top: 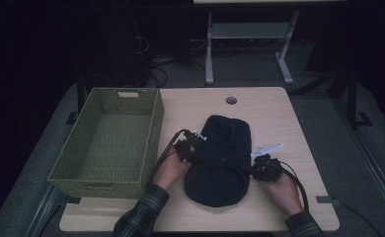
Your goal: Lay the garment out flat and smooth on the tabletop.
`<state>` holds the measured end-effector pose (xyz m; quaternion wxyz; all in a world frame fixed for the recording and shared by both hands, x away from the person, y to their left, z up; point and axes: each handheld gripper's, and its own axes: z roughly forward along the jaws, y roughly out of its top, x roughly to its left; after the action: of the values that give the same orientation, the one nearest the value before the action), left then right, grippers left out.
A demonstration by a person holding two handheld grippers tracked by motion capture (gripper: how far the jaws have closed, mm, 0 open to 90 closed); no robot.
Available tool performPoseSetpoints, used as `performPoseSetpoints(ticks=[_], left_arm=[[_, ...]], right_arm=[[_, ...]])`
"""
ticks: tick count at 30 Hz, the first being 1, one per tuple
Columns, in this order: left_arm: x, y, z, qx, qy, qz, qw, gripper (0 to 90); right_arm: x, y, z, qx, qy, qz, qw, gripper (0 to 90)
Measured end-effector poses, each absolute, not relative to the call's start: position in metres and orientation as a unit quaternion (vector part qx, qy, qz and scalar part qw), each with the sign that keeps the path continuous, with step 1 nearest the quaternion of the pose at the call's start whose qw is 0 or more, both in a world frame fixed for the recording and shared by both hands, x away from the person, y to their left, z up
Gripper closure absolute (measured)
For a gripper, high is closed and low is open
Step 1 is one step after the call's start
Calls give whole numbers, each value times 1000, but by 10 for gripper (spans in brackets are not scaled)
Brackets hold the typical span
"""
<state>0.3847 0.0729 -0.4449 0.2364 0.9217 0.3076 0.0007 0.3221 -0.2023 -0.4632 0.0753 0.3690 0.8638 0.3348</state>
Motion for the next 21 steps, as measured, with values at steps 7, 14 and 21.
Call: performPoseSetpoints(ticks=[7,14,21], left_arm=[[362,77,-446,923,293,-20,247,900],[341,75,-447,928,272,-26,253,900],[337,73,-447,930,263,-21,256,900]], right_arm=[[322,-205,-463,373,864,329,82,898],[318,-209,-462,374,863,328,86,898],[302,-212,-461,361,872,316,91,898]])
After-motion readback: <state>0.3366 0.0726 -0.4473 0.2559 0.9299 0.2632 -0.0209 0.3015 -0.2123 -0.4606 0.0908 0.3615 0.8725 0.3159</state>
